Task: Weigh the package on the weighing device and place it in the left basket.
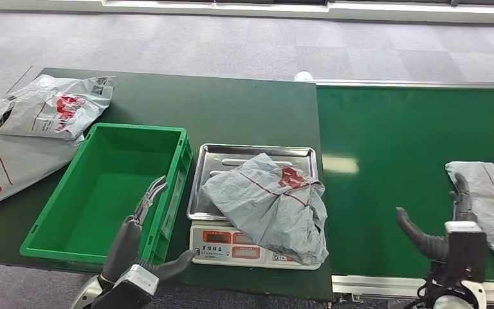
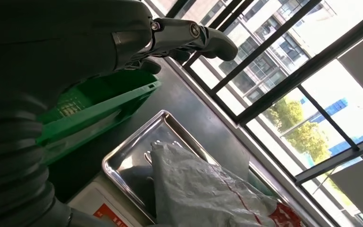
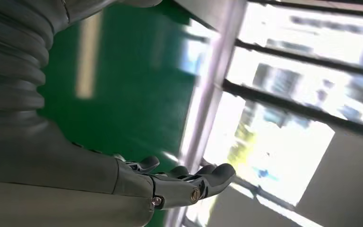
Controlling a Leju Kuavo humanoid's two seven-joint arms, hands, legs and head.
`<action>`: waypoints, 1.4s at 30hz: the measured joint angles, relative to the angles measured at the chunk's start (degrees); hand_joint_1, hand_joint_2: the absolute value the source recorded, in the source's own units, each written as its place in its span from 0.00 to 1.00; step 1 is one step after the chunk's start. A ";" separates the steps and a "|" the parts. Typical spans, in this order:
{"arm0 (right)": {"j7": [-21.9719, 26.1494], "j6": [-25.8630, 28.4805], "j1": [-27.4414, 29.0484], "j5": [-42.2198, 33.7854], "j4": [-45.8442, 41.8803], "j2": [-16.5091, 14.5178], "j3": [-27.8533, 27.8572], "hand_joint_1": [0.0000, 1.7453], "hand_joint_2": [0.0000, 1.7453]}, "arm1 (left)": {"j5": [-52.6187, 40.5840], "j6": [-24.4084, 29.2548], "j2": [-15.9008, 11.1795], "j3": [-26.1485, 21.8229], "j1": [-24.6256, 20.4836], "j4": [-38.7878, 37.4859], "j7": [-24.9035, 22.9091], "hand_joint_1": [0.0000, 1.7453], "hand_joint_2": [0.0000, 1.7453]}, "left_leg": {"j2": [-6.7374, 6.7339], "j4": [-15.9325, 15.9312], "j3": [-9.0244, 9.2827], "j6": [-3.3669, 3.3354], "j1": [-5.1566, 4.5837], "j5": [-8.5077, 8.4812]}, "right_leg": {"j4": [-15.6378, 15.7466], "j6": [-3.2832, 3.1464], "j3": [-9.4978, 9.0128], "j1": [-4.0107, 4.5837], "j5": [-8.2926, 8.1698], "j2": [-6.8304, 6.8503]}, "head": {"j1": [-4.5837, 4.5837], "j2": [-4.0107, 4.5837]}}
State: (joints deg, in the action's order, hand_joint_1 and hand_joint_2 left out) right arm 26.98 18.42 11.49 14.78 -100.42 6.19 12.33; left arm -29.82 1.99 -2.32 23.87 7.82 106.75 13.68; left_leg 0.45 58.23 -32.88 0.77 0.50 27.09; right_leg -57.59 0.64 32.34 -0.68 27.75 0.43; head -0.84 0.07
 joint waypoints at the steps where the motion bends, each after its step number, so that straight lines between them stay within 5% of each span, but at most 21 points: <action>1: 4.66 6.24 0.45 -2.48 -2.53 -1.24 -0.26 0.00 1.00 | -1.28 -0.56 0.68 1.50 -2.45 -1.47 -1.94 0.00 1.00 | 0.16 0.01 -0.04 -0.02 0.00 -0.05 | 0.00 0.02 -0.01 0.01 0.01 0.17 | 0.00 0.00; 3: 11.51 18.50 1.35 -5.28 -8.59 -3.93 -0.95 0.00 1.00 | -3.94 -1.56 2.90 5.43 -7.98 -5.45 -6.31 0.00 1.00 | 0.38 0.00 -0.10 0.02 -0.01 -0.12 | -0.01 0.00 -0.11 0.04 -0.01 0.36 | -0.01 0.00; 5: 13.07 22.90 2.80 -5.13 -13.57 -6.35 -1.29 0.00 1.00 | -5.97 -2.05 5.22 8.94 -13.45 -9.49 -9.53 0.00 1.00 | 0.32 -0.01 -0.09 0.05 -0.01 -0.13 | -0.02 -0.02 -0.15 0.03 -0.06 0.27 | 0.00 0.00; 9: 13.14 21.79 5.25 -7.15 -17.75 -9.49 -1.75 0.00 1.00 | -9.47 -2.26 9.25 13.86 -21.49 -15.95 -13.42 0.00 1.00 | 0.04 -0.01 -0.07 0.03 -0.01 -0.13 | -0.02 0.04 -0.08 -0.05 -0.16 0.05 | 0.01 0.00; 16: 13.10 21.47 3.79 -6.84 -15.79 -9.30 -7.65 0.00 1.00 | -15.01 -3.76 15.42 20.05 -30.49 -26.64 -18.75 0.00 1.00 | -0.07 0.00 -0.06 -0.03 -0.08 -0.17 | -0.02 0.18 -0.06 -0.17 -0.27 -0.09 | 0.00 0.00; 28: 13.10 21.51 0.44 -6.45 -14.43 -10.48 -9.81 0.00 1.00 | -16.47 -4.56 21.33 21.99 -34.69 -42.28 -19.50 0.00 1.00 | -0.07 -0.01 -0.15 -0.07 -0.08 -0.19 | -0.02 0.19 0.01 -0.17 -0.28 -0.12 | 0.01 0.00; 31: 13.09 21.51 -0.12 -5.97 -14.23 -10.72 -10.19 0.00 1.00 | -19.22 -7.17 21.86 22.26 -35.85 -45.71 -24.02 0.00 1.00 | -0.08 -0.01 -0.14 -0.07 -0.08 -0.19 | -0.02 0.19 0.01 -0.17 -0.28 -0.12 | 0.01 0.00; 32: 13.08 21.51 -0.51 -5.63 -14.15 -10.94 -10.51 0.00 1.00 | -20.47 -8.24 22.10 22.53 -36.41 -47.95 -26.28 0.10 1.00 | -0.10 -0.01 -0.12 -0.07 -0.08 -0.19 | -0.02 0.19 0.00 -0.17 -0.28 -0.14 | -0.01 0.00; 35: 12.60 21.51 -1.63 -4.41 -14.03 -11.88 -11.49 0.00 1.00 | -21.54 -8.61 22.64 24.43 -38.24 -57.11 -29.33 0.85 1.00 | -0.17 -0.02 -0.08 -0.09 -0.08 -0.21 | -0.02 0.20 -0.02 -0.16 -0.32 -0.22 | -0.03 0.00; 36: 12.23 21.51 -1.95 -4.03 -14.03 -12.19 -11.75 0.00 1.00 | -21.28 -8.27 22.72 25.25 -38.97 -60.20 -29.50 1.00 1.00 | -0.18 -0.02 -0.05 -0.10 -0.08 -0.22 | -0.02 0.21 -0.04 -0.15 -0.33 -0.25 | -0.03 0.00; 42: 10.84 21.51 -2.46 -2.85 -14.04 -13.40 -12.36 0.00 1.00 | -19.12 -6.06 22.76 27.26 -42.34 -68.60 -29.56 1.00 1.00 | -0.35 -0.08 0.14 -0.16 -0.07 0.03 | 0.01 0.17 -0.48 -0.14 -0.24 -0.37 | -0.03 0.00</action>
State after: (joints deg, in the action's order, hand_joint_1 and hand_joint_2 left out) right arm 37.82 39.93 9.03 11.92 -114.45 -7.21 -0.03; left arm -48.94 -4.07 20.44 51.12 -34.52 38.15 -15.88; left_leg 0.10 58.14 -32.74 0.61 0.43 27.12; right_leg -57.59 0.81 31.86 -0.82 27.51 0.05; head -0.87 0.07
